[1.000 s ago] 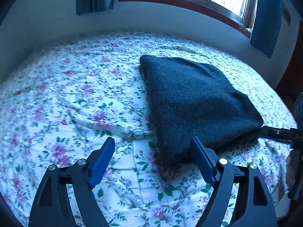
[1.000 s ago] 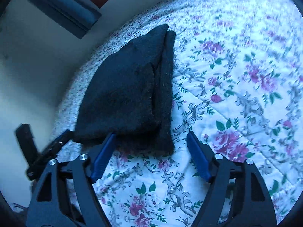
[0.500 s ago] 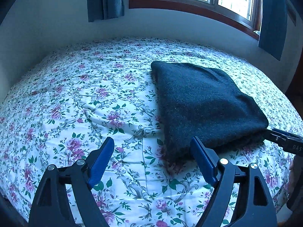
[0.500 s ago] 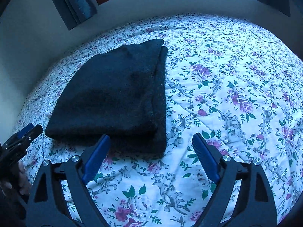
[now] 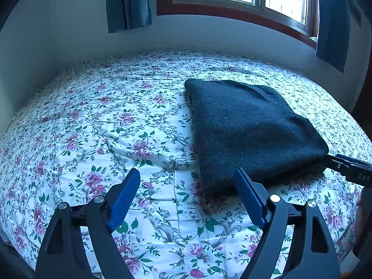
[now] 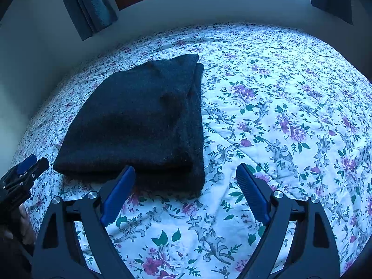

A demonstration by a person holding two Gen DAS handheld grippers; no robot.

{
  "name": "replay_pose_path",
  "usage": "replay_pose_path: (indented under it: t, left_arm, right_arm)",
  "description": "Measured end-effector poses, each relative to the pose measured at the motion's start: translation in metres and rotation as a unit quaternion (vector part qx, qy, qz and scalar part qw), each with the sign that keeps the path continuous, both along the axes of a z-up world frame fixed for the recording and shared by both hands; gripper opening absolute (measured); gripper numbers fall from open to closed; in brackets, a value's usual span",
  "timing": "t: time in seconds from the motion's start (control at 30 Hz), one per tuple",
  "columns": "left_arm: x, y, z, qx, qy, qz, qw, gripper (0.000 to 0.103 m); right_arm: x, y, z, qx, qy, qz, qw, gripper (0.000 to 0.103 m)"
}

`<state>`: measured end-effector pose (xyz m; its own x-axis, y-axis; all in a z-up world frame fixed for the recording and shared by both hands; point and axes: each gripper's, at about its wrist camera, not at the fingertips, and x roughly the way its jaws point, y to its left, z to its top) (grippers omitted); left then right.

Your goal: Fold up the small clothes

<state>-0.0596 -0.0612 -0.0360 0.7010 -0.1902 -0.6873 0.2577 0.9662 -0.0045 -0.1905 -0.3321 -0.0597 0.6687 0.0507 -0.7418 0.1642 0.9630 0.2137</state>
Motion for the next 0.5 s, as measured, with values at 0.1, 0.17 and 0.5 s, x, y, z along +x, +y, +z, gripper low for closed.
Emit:
replay_pose_path:
  t: [0.1,0.17,0.5]
  left_arm:
    - [-0.0006,0.0012,0.0003,-0.003,0.000,0.002,1.0000,0.081]
    - [-0.0004,0.0019,0.0001,-0.002,0.000,0.003,1.0000,0.081]
    - [-0.0006,0.0047,0.0027,-0.004,-0.002,0.005,1.0000,0.081]
  right_arm:
    - [0.0006,-0.0007,-0.0006,0.000,0.000,-0.001,1.000,0.088]
    - [0.0017,-0.0026,-0.0006,0.000,0.000,-0.001,1.000,0.088]
    - [0.0028,-0.0027,-0.0034,-0.001,0.002,0.000,1.000,0.091]
